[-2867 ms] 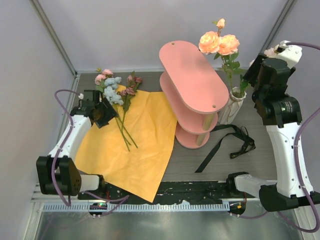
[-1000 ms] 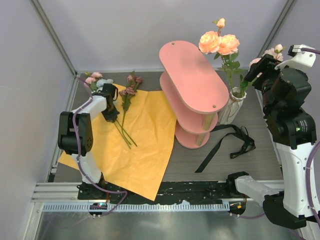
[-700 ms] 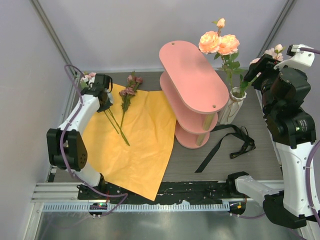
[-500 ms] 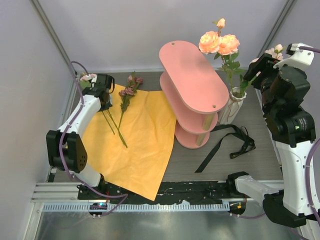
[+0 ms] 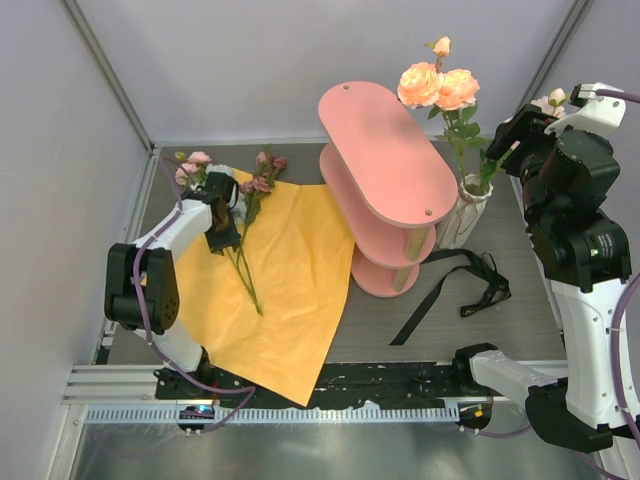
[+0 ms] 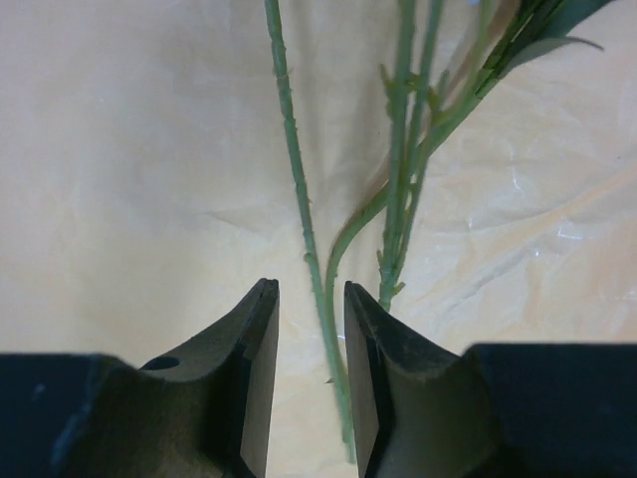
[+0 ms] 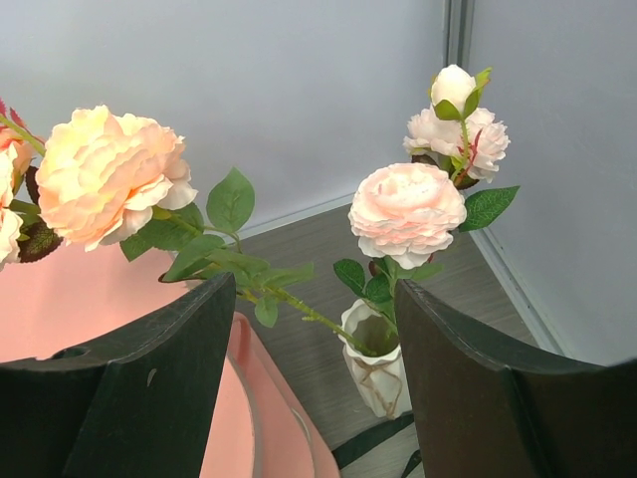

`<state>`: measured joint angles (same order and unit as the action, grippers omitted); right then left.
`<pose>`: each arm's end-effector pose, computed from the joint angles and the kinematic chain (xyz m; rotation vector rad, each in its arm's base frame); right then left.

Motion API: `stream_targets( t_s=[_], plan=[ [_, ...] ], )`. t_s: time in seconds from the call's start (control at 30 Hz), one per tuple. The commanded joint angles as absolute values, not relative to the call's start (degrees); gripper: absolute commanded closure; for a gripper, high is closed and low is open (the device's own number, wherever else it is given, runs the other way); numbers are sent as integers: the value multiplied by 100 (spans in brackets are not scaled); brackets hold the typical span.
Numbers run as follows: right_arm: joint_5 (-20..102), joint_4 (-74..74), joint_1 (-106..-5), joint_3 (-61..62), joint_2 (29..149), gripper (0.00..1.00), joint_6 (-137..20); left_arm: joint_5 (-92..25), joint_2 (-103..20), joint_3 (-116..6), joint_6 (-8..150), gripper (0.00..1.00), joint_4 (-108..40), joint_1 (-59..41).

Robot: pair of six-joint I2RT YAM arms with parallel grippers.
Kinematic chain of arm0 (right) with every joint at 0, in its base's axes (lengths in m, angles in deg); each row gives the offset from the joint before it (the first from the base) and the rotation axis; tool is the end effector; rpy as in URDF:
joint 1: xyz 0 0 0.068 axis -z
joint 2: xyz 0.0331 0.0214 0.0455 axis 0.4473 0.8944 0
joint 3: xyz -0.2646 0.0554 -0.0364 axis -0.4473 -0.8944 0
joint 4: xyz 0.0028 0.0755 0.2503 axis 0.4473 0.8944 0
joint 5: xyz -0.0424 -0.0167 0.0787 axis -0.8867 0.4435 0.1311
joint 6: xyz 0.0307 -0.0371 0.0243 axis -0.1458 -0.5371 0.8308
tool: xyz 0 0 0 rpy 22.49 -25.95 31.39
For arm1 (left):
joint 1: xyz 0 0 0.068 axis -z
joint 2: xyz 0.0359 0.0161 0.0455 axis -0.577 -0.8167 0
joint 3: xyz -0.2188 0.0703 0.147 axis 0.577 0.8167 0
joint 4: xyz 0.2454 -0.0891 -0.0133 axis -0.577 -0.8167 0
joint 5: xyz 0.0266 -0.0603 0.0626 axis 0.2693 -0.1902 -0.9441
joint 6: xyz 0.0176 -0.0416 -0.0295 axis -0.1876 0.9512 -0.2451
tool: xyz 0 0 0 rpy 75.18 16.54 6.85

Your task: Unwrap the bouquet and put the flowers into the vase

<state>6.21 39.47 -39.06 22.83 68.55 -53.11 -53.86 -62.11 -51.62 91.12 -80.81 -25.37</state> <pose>0.1535 0.0175 0.5356 0.3560 1.5735 -0.0443 0.3225 -0.0487 0.2136 -0.5616 2.7172 0.1166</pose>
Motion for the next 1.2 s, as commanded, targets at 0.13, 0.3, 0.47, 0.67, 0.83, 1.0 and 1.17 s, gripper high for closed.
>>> stream_targets(
  t_s=[0.13,0.3,0.47,0.67,0.83,1.0,1.17],
  plan=[
    [617,3717,-4011,2363,6770,30,-5437,-4460,-5855,-5046,9661,63,-7225,-3242],
    [643,3690,-4019,2292,6752,29,-5437,-4345,-6275,-5405,9539,64,-7233,-3506],
    [643,3647,-4046,2231,6708,29,-5455,-4688,-6899,-5863,9547,60,-7365,-3498],
    [635,3646,-4090,2204,6673,29,-5490,-5109,-7427,-6311,9766,67,-7787,-3498],
    [626,3638,-4125,2204,6673,29,-5499,-5286,-7419,-5996,9820,64,-7639,-3506],
    [714,3620,-4134,2187,6734,29,-5455,-5119,-7603,-5978,9784,64,-7568,-3498],
    [758,3629,-4134,2222,6717,29,-5446,-5136,-7762,-5986,9767,72,-7488,-3489]
  ],
)
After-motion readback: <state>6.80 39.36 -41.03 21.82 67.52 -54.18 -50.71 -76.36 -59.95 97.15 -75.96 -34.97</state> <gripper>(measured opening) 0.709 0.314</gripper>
